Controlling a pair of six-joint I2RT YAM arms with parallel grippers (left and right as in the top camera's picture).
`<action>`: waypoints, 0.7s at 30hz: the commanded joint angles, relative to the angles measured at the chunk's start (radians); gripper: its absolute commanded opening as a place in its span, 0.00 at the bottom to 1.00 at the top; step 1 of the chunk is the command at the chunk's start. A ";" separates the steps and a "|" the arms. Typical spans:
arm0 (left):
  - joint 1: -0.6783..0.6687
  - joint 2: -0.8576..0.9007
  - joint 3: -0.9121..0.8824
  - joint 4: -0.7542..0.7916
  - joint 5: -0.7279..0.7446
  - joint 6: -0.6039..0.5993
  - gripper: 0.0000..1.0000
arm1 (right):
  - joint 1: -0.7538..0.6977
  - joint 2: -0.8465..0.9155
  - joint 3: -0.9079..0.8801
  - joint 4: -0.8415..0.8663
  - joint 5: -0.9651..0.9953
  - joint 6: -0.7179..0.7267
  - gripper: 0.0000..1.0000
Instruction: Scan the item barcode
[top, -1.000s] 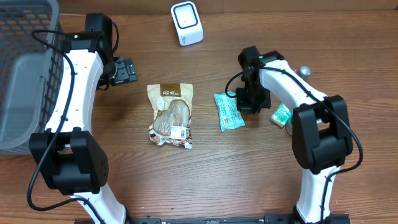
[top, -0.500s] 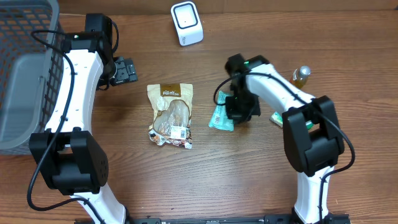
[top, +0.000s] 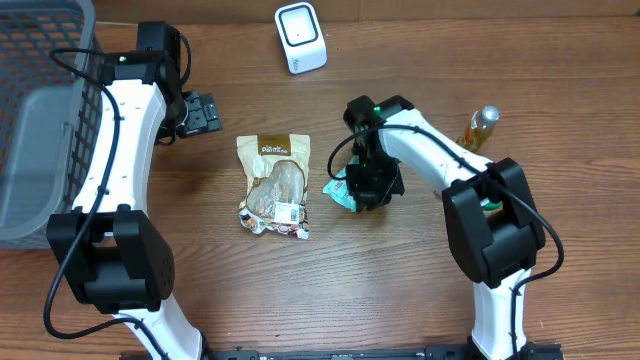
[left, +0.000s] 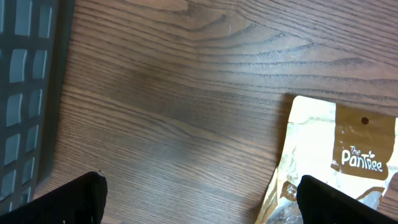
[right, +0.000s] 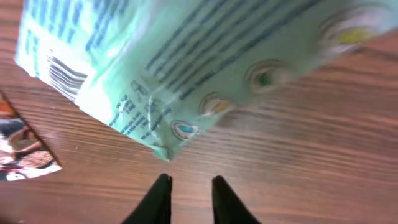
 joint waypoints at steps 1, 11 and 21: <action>-0.007 -0.015 0.016 0.001 -0.013 0.004 1.00 | -0.055 -0.051 0.063 -0.001 -0.021 -0.005 0.28; -0.007 -0.015 0.016 0.001 -0.013 0.004 1.00 | -0.194 -0.059 0.034 0.176 -0.025 -0.003 0.61; -0.007 -0.015 0.016 0.001 -0.013 0.004 1.00 | -0.233 -0.053 -0.056 0.303 -0.117 -0.004 0.53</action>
